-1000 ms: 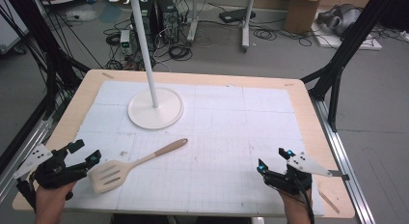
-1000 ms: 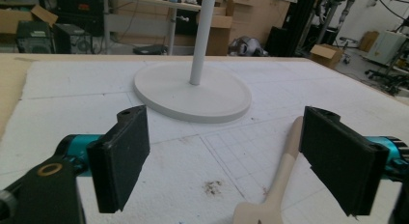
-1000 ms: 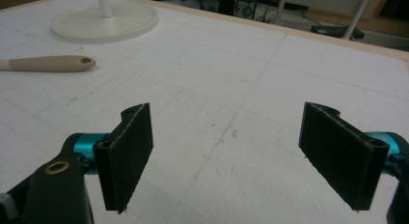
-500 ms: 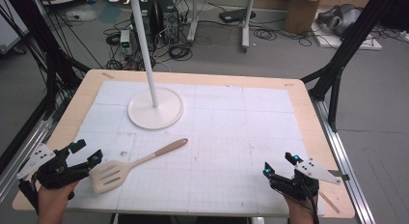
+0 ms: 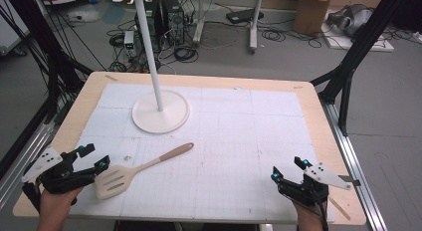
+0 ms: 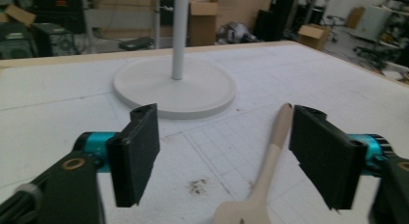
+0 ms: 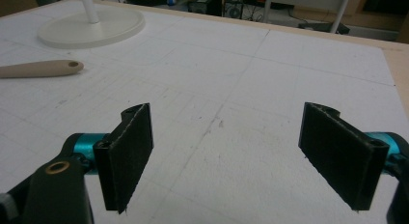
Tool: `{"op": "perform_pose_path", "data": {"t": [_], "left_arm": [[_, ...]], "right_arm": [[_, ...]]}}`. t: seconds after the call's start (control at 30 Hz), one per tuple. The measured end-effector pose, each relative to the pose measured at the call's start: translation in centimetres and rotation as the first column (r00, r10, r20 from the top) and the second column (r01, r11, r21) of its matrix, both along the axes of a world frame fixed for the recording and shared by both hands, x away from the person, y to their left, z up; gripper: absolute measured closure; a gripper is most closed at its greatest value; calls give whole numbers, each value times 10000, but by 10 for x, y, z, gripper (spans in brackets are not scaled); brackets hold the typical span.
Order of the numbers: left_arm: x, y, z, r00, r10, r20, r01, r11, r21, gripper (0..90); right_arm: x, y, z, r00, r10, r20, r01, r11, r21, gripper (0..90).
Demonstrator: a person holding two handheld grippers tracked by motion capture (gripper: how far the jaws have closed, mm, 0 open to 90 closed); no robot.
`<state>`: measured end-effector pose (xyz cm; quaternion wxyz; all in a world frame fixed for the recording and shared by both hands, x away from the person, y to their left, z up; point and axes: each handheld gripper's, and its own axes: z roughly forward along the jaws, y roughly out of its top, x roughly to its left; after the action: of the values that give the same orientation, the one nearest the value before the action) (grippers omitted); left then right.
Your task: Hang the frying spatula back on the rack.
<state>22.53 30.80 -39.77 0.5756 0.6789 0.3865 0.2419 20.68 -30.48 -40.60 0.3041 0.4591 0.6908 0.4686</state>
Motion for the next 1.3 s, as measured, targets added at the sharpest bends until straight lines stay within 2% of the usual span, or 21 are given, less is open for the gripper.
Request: {"op": "perform_pose_path", "data": {"t": [0.27,0.37,0.4,0.43,0.47,0.5,0.57,0.63,0.67,0.7,0.8,0.83,0.87,0.9,0.93,1.0,1.1,1.13,1.23,1.27,1.3], "left_arm": [[9,-23,13,9896,-1233,-741,1300,9870,941,309],[15,-43,17,9719,-2030,-1192,2234,9549,1955,411],[15,-43,17,9719,-2030,-1192,2234,9549,1955,426],[19,-53,19,9625,-2265,-1490,2582,9336,2485,440],[19,-53,19,9625,-2265,-1490,2582,9336,2485,444],[26,-60,18,9531,-2372,-1882,2832,9183,2765,447],[29,-63,16,9481,-2391,-2097,2932,9126,2850,463],[36,-70,11,9330,-2451,-2636,3274,8822,3384,482],[36,-70,11,9330,-2451,-2636,3274,8822,3384,486],[41,-72,8,9264,-2359,-2935,3371,8668,3674,485],[45,-74,6,9218,-2241,-3164,3396,8603,3801,488],[48,-75,4,9174,-2239,-3291,3482,8520,3910,488],[50,-79,1,9104,-2237,-3482,3630,8357,4122,496],[50,-79,1,9104,-2237,-3482,3630,8357,4122,499],[54,-83,-2,9022,-2232,-3690,3769,8241,4230,504],[56,-84,-3,9008,-2214,-3735,3795,8195,4294,511],[63,-90,-7,8841,-2097,-4176,4014,7983,4489,543],[63,-90,-7,8841,-2097,-4176,4014,7983,4489,547],[68,-99,-9,8760,-1964,-4404,4188,7626,4930,567],[69,-101,-9,8738,-1931,-4462,4226,7556,5005,568],[69,-101,-9,8738,-1931,-4462,4226,7556,5005,572]], "right_arm": [[2,3,0,9998,176,-100,-176,9998,19,186],[1,4,1,9997,219,-51,-219,9998,-19,186],[1,4,1,9998,207,-61,-207,9998,-15,186],[1,4,1,9998,205,-29,-206,9998,-29,186],[0,4,1,9998,216,-25,-216,9998,-41,186],[1,4,1,9998,212,-41,-212,9998,-39,187],[1,4,2,9998,208,-36,-209,9998,-56,187],[1,4,2,9997,223,-52,-223,9997,-60,187],[1,4,2,9997,223,-52,-223,9997,-60,187],[1,6,2,9996,287,-18,-288,9995,-138,187],[1,7,3,9996,272,-18,-272,9996,-108,187],[1,7,3,9996,272,-18,-272,9996,-108,187],[1,7,4,9995,303,44,-302,9994,-179,187],[1,7,4,9995,303,44,-302,9994,-179,187],[0,7,4,9996,285,36,-285,9995,-156,187],[0,8,4,9996,270,5,-270,9995,-144,187],[0,7,4,9996,264,37,-264,9995,-149,187],[0,7,4,9997,261,18,-260,9995,-158,187],[1,7,4,9997,235,28,-235,9996,-166,188],[1,7,4,9997,232,17,-232,9996,-161,188],[1,7,4,9997,232,17,-232,9996,-161,188]]}}
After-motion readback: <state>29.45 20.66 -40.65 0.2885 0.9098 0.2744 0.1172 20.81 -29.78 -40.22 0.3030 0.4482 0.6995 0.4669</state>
